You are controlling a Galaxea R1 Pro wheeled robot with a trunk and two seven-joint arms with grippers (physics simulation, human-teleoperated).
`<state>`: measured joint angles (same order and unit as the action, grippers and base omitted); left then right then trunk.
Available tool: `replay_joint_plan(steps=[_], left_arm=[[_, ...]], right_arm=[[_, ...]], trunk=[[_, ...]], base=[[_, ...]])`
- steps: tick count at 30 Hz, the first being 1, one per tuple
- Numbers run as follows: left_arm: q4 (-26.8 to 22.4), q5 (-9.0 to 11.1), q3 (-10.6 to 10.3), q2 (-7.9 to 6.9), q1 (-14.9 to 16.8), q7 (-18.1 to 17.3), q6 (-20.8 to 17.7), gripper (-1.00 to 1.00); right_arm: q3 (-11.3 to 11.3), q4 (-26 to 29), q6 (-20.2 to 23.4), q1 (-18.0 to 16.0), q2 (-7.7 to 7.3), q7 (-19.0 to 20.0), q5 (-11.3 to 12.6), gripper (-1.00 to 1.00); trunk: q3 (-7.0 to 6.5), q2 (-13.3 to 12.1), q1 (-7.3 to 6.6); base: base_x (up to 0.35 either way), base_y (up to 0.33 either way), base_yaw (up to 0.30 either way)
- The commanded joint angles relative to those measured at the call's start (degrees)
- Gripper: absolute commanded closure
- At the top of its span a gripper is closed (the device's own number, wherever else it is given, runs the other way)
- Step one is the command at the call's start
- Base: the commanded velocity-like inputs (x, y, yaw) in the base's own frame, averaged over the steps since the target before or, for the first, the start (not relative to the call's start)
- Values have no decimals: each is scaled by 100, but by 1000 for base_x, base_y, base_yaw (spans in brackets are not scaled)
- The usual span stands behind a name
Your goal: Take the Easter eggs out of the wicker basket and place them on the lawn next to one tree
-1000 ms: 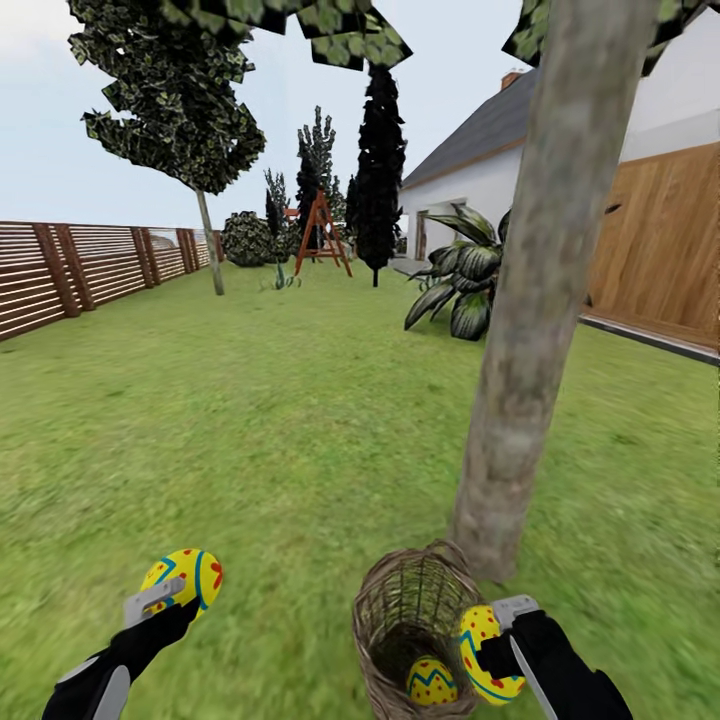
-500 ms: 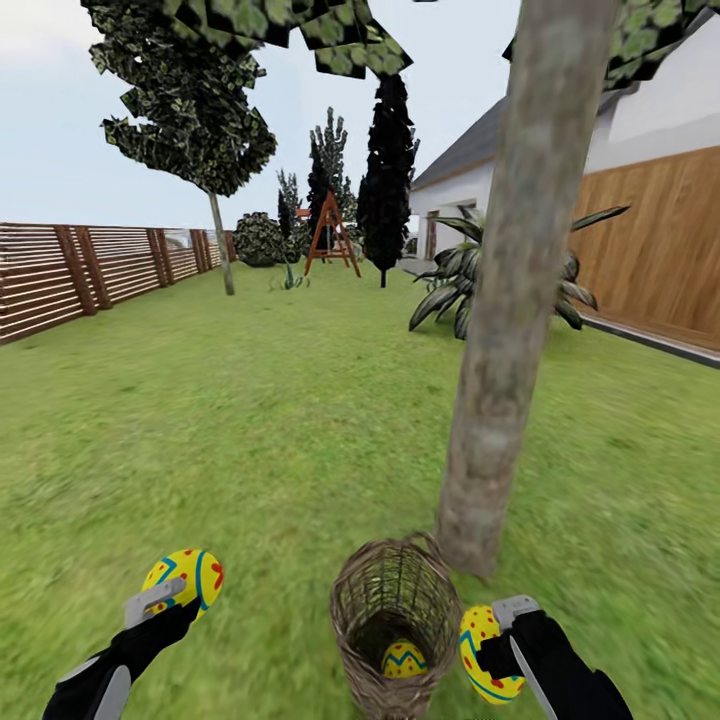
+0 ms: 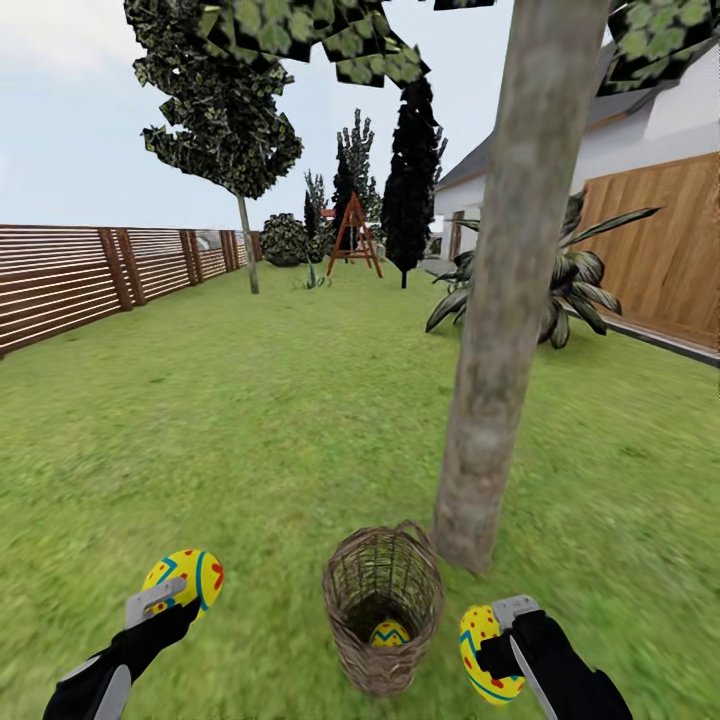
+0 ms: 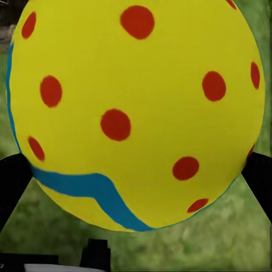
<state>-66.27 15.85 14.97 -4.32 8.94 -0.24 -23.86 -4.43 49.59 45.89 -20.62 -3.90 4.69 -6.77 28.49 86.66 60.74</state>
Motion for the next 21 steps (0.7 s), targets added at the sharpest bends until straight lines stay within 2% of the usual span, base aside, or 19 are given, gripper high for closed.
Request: replay_joint_plan(steps=[1,9,13,21], left_arm=[[-9,41,7,1,3,-7,-39,100],[-9,41,6,1,3,-16,-40,100],[-9,41,-3,1,3,-23,-40,100],[12,50,-6,24,3,-29,-23,100]], right_arm=[[-14,6,25,-3,-5,50,-61,100],[-14,6,25,-2,3,50,-61,100],[-14,6,25,-3,4,50,-62,100],[-8,-1,20,0,-8,67,-61,100]], trunk=[[-12,-38,-25],[-156,-358,-201],[-156,-358,-201],[-156,-358,-201]], base=[[-223,-256,1],[-219,-254,0],[-216,-202,0],[43,-47,0]])
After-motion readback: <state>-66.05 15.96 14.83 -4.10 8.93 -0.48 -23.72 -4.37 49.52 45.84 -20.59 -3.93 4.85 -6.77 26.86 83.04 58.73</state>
